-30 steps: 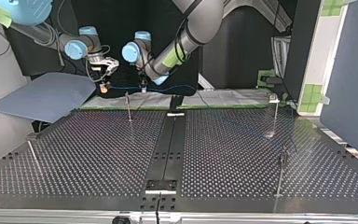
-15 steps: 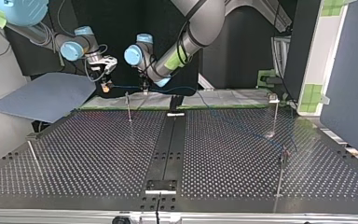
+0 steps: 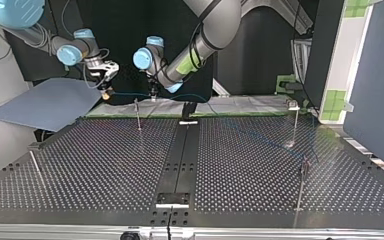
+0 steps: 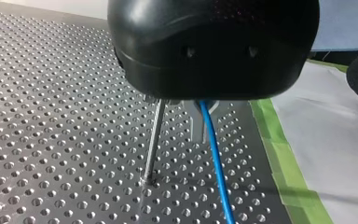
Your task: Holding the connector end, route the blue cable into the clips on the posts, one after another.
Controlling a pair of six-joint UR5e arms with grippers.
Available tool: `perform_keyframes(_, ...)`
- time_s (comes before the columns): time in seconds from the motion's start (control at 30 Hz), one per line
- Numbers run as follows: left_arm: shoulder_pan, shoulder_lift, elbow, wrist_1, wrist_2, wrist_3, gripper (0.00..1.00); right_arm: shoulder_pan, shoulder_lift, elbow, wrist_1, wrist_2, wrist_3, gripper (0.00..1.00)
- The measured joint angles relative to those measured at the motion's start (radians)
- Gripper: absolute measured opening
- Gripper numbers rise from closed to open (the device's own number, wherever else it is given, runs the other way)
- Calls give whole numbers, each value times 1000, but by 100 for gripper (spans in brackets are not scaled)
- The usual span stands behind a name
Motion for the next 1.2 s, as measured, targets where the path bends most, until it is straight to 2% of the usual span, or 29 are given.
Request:
perform_keyframes(0.33, 2, -1, 0, 10, 26, 2, 0, -5, 0, -24, 19, -2, -2, 0)
perform_keyframes(0.57, 14, -9, 0, 15, 75, 1, 0, -6, -2, -46, 45, -1, -3, 0)
perform_keyframes(0.83, 19, -10, 0, -3, 89, 0, 0, -9, -6, -58, 61, -10, -7, 0)
perform_keyframes(0.97, 12, -10, 0, -6, 89, -2, 0, -4, -15, -58, 72, -16, -16, 0)
perform_keyframes(1.2, -7, -8, 0, -16, 77, 6, 0, 7, -24, -56, 118, -34, -47, 0)
